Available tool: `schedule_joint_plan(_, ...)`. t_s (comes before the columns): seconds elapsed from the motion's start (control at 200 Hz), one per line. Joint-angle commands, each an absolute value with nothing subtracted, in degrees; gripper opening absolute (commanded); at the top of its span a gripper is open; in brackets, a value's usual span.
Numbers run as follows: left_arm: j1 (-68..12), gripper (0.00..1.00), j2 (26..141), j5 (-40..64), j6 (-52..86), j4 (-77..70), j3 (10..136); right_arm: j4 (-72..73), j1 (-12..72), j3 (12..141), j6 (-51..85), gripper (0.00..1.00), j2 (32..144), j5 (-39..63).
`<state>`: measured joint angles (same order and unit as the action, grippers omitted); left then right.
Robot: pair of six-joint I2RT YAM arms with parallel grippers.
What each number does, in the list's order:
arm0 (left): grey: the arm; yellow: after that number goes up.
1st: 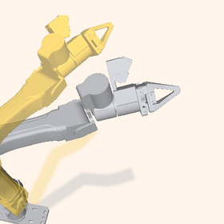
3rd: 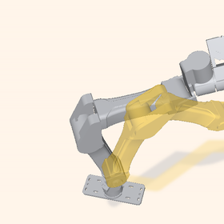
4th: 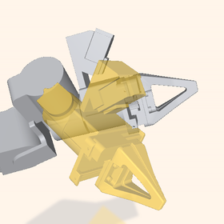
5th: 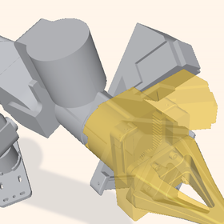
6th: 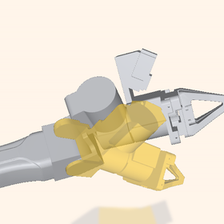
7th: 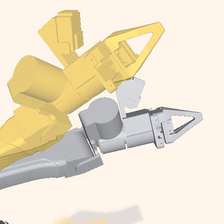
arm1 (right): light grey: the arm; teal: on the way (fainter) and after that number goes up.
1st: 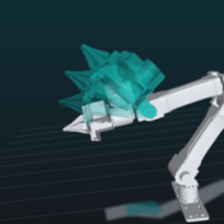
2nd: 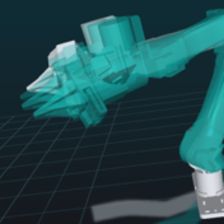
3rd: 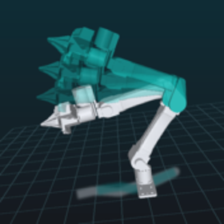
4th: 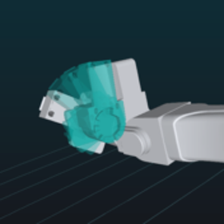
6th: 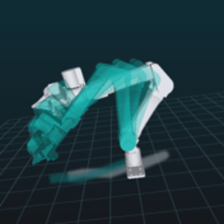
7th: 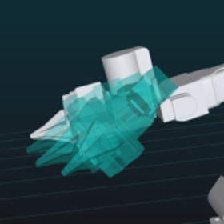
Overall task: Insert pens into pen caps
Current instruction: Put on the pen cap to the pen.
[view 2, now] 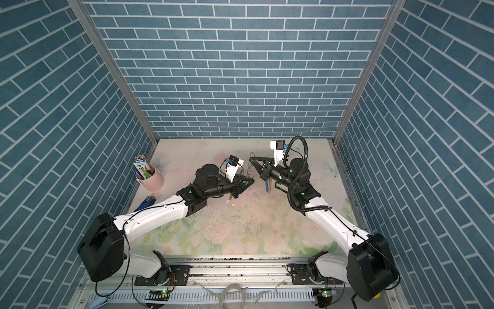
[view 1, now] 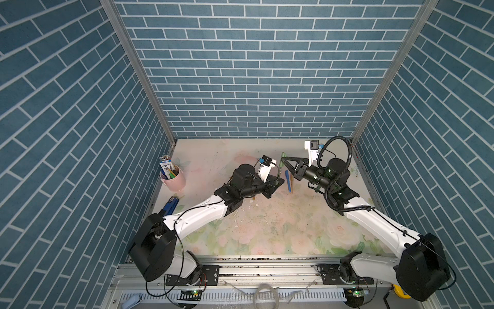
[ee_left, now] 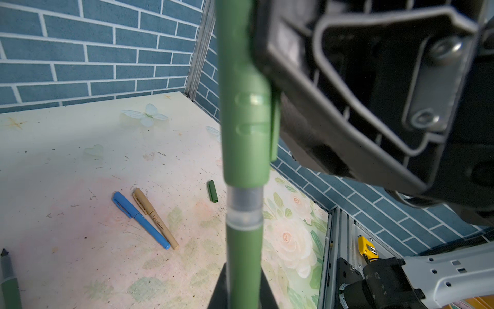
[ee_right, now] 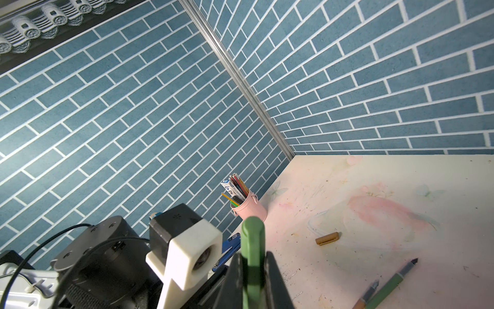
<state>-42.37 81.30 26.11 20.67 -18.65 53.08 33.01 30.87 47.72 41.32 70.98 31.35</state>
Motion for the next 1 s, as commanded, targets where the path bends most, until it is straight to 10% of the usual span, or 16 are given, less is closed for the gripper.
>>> schedule_joint_plan(0.0, -41.0, 0.0, 79.9, 25.4, 22.4, -24.6, 52.3, 35.7, 33.2, 46.2, 43.3, 0.1, 73.2, 35.0)
schedule_joint_plan(0.995, -40.0, 0.0, 79.5, 27.8, 18.3, -24.0, 52.4, -3.3, 34.3, 65.2, 25.4, 0.52, 68.4, 25.4)
